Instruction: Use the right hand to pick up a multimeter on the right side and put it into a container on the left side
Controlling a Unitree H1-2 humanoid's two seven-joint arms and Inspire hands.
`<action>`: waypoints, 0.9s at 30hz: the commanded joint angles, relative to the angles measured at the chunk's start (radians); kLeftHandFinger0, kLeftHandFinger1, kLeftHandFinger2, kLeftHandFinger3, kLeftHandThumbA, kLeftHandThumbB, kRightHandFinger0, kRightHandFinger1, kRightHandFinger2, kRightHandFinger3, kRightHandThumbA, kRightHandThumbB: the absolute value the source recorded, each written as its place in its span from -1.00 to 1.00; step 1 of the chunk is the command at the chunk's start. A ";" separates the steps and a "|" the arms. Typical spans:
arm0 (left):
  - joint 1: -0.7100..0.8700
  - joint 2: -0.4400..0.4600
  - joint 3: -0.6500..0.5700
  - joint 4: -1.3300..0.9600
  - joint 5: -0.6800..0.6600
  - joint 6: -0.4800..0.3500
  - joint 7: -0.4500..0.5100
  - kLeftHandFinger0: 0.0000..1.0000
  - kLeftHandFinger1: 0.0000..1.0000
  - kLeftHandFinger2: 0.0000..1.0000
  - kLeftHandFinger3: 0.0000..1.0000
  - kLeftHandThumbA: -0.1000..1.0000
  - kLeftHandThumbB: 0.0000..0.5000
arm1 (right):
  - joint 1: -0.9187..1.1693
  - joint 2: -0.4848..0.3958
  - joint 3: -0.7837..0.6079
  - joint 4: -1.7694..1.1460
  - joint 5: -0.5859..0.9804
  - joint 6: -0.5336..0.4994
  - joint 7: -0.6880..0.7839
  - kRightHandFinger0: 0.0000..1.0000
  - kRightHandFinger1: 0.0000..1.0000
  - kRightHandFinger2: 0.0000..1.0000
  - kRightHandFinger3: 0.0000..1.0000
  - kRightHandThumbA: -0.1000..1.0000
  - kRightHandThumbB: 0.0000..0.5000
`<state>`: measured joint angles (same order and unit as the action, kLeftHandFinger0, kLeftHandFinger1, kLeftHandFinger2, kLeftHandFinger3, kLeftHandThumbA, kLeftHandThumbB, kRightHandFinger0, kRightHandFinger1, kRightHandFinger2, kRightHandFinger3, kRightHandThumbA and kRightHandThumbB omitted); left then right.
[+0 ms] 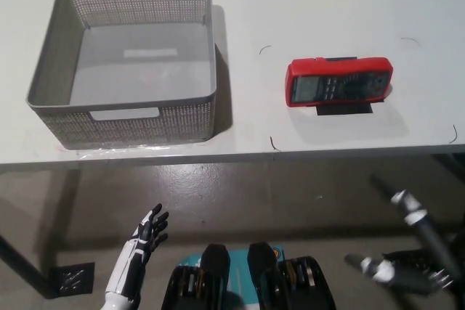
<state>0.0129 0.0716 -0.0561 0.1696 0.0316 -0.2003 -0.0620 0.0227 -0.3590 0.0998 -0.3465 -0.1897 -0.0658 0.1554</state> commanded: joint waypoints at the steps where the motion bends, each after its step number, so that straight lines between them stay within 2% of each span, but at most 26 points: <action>1: -0.020 0.002 0.004 -0.012 -0.014 -0.046 -0.009 1.00 1.00 1.00 1.00 1.00 0.35 | -0.109 -0.088 -0.056 -0.132 -0.090 0.140 0.056 1.00 1.00 1.00 1.00 1.00 0.81; 2: -0.017 0.002 0.006 -0.012 -0.018 -0.046 -0.010 1.00 1.00 1.00 1.00 1.00 0.34 | -0.149 -0.108 -0.064 -0.142 -0.090 0.175 0.070 1.00 1.00 1.00 1.00 1.00 0.84; 4: -0.016 0.002 0.004 -0.013 -0.017 -0.046 -0.011 1.00 1.00 1.00 1.00 1.00 0.31 | -0.226 -0.157 -0.065 -0.151 -0.099 0.237 0.110 1.00 1.00 1.00 1.00 1.00 0.66; 7: -0.012 0.007 0.001 -0.009 -0.011 -0.055 -0.014 1.00 1.00 1.00 1.00 1.00 0.27 | -0.326 -0.203 -0.050 -0.125 -0.108 0.297 0.152 1.00 1.00 1.00 1.00 1.00 0.50; 10: -0.009 0.012 0.003 -0.010 -0.015 -0.052 -0.017 1.00 1.00 1.00 1.00 1.00 0.33 | -0.452 -0.246 -0.005 -0.044 -0.142 0.327 0.205 1.00 1.00 1.00 1.00 1.00 0.48; 12: -0.010 0.013 0.003 -0.008 -0.011 -0.053 -0.015 1.00 1.00 1.00 1.00 1.00 0.28 | -0.521 -0.272 0.026 0.002 -0.149 0.352 0.245 1.00 1.00 1.00 1.00 1.00 0.43; 13: -0.010 0.014 0.003 -0.004 -0.008 -0.058 -0.013 1.00 1.00 1.00 1.00 1.00 0.28 | -0.558 -0.282 0.044 0.029 -0.140 0.379 0.275 1.00 1.00 1.00 1.00 1.00 0.46; 18: -0.008 0.014 0.000 0.004 -0.010 -0.062 -0.019 1.00 1.00 1.00 1.00 1.00 0.23 | -0.770 -0.303 0.159 0.257 -0.155 0.381 0.374 1.00 1.00 1.00 1.00 1.00 0.67; 19: -0.007 0.013 0.000 0.002 -0.002 -0.060 -0.013 1.00 1.00 1.00 1.00 1.00 0.17 | -0.842 -0.287 0.202 0.343 -0.177 0.394 0.400 1.00 1.00 1.00 1.00 1.00 0.73; 21: -0.011 0.016 0.001 0.001 -0.002 -0.057 -0.015 1.00 1.00 1.00 1.00 1.00 0.23 | -0.926 -0.260 0.252 0.451 -0.198 0.413 0.424 1.00 1.00 1.00 1.00 1.00 0.84; 27: -0.011 0.011 -0.002 0.009 -0.006 -0.060 -0.020 1.00 1.00 1.00 1.00 1.00 0.27 | -1.088 -0.182 0.355 0.692 -0.244 0.447 0.449 1.00 1.00 1.00 1.00 1.00 0.88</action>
<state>0.0144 0.0752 -0.0564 0.1820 0.0314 -0.2193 -0.0698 -0.9178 -0.5719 0.4129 0.2378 -0.3674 0.3229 0.5271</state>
